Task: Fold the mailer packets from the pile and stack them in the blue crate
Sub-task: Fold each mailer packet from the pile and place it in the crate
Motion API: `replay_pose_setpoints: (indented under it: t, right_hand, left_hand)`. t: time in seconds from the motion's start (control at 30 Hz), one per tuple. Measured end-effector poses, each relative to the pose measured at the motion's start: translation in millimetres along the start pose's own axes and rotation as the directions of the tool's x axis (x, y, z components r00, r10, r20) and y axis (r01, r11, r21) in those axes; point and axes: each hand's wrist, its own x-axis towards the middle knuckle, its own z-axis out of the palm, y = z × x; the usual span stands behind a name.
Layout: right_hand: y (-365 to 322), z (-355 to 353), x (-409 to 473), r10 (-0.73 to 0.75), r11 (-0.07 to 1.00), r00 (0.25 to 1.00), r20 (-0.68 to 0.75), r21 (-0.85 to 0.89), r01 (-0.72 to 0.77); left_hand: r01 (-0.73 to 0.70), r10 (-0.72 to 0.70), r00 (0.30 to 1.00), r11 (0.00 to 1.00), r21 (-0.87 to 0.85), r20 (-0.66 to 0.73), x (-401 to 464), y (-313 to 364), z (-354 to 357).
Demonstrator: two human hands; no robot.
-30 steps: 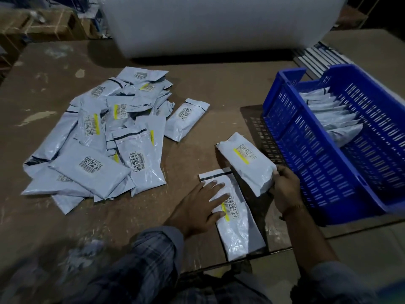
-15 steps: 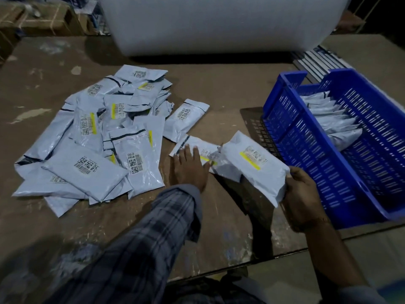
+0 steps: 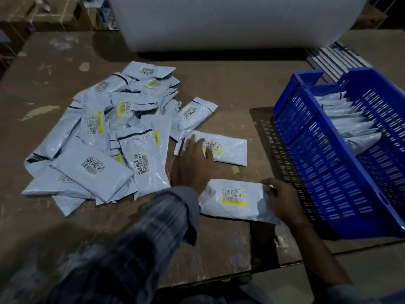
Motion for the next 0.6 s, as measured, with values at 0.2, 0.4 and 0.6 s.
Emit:
replay_pose_setpoints:
  t: [0.2,0.4,0.6]
  right_hand:
    - [-24,24,-2,-0.22,0.915,0.971,-0.096,-0.364,0.172]
    - [-27,74,-27,-0.264,0.936,0.964,0.036,-0.23,0.265]
    - [-22,81,-40,-0.334,0.884,0.941,0.049,-0.331,0.331]
  left_hand:
    - [-0.348,0.354,0.935,0.915,0.203,0.01,-87,-28,16]
    - [-0.355,0.323,0.935,0.859,0.369,0.148,-98,-54,30]
    - [-0.356,0.288,0.932,0.836,0.417,0.219,-100,-58,39]
